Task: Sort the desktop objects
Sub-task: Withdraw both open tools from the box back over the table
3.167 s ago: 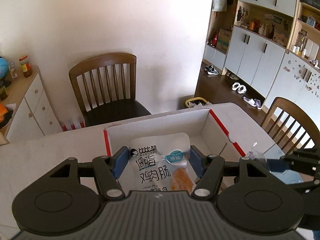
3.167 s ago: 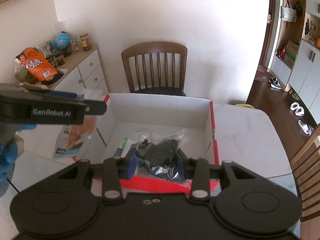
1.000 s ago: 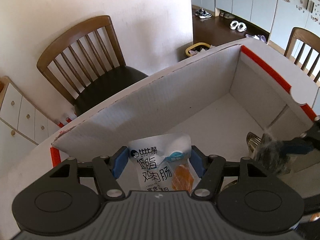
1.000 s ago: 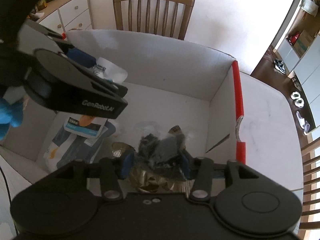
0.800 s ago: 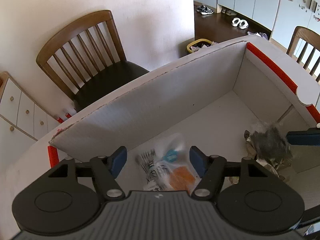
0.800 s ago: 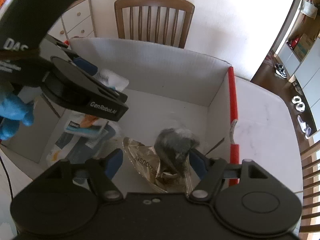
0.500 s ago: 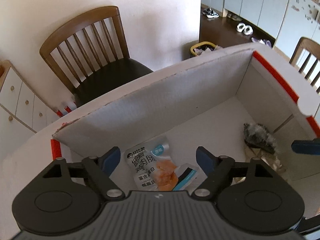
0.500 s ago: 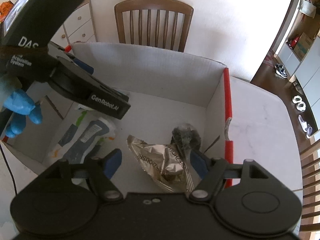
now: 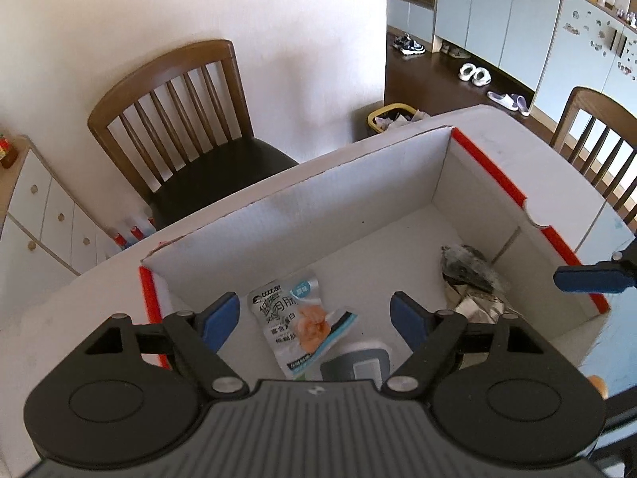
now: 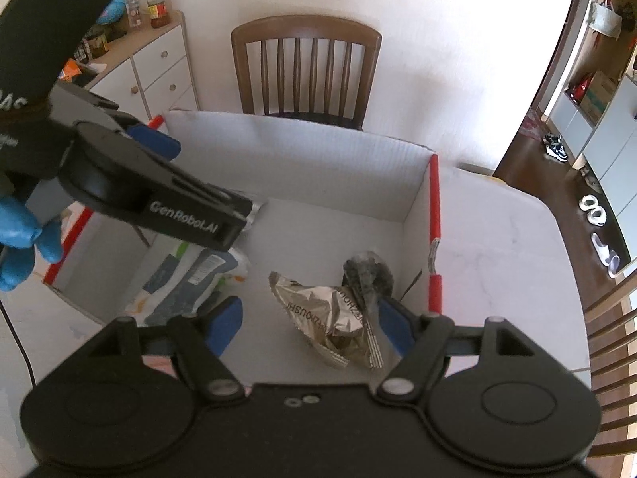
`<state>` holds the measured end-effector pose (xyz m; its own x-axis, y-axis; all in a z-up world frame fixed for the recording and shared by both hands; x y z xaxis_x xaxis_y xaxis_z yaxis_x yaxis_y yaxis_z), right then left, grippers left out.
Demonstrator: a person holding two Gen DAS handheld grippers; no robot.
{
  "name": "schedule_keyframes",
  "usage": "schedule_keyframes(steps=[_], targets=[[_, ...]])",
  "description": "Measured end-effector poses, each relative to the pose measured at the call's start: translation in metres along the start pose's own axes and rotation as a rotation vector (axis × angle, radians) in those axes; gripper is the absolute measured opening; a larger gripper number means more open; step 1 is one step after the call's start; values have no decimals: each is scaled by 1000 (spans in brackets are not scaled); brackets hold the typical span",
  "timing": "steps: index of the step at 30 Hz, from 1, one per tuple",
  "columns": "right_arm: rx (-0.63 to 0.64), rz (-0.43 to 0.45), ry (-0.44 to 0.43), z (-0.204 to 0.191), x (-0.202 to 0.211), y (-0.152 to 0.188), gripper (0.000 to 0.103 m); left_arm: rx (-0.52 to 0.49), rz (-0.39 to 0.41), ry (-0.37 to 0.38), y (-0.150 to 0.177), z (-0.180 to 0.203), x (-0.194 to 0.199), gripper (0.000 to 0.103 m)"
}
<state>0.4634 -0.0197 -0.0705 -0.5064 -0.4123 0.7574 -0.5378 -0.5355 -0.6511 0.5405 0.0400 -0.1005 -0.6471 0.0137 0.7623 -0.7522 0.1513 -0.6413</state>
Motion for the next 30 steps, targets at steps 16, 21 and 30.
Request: schedule_keyframes(steps=[16, 21, 30], targets=[[-65, 71, -8, 5, 45, -5, 86, 28, 44, -49, 13, -4, 64, 82], [-57, 90, -16, 2, 56, -4, 92, 49, 52, -62, 22, -1, 77, 84], [-74, 125, -19, 3, 78, 5, 100, 70, 103, -97, 33, 2, 107, 97]])
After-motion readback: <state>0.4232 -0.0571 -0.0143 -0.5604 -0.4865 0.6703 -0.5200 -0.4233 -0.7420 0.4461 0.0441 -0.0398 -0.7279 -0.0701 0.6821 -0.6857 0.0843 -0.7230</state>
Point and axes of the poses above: each gripper's, at about its wrist camera, not at the fingertips, and x roughly against the way its jaws point, z to its right, y to its underside, the point moved 9 cm from there along -x, roughly the way its jaws point, and after that the axes turned 7 degrees about z, right-handed, at the moved point
